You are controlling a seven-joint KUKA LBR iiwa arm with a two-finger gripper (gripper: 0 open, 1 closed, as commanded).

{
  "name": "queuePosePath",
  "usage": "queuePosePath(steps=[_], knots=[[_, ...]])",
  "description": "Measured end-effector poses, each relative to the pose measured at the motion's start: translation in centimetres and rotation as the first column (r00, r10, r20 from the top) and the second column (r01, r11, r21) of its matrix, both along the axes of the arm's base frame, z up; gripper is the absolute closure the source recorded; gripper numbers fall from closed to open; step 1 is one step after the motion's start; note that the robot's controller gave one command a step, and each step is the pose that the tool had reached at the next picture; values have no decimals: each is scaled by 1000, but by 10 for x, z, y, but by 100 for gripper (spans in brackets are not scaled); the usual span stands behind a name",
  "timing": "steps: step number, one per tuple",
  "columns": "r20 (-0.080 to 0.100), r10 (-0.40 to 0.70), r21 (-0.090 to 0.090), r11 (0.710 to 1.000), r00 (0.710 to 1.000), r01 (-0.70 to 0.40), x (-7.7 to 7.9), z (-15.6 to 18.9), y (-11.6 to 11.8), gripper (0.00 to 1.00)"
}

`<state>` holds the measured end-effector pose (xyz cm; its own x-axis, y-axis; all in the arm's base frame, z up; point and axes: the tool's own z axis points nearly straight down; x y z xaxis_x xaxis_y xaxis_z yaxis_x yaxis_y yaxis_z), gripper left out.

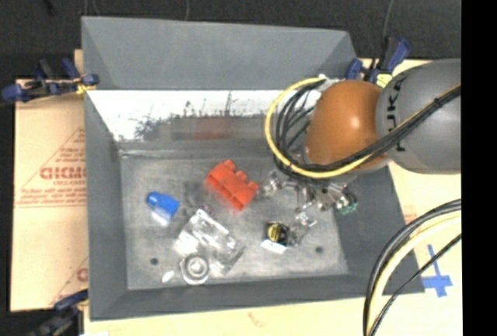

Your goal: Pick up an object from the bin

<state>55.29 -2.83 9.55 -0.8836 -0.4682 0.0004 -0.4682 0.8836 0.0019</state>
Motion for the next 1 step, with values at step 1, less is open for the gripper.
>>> queuePosePath(steps=[1], knots=[[19,108,-1,994,994,-108,-21,-21,-14,0]])
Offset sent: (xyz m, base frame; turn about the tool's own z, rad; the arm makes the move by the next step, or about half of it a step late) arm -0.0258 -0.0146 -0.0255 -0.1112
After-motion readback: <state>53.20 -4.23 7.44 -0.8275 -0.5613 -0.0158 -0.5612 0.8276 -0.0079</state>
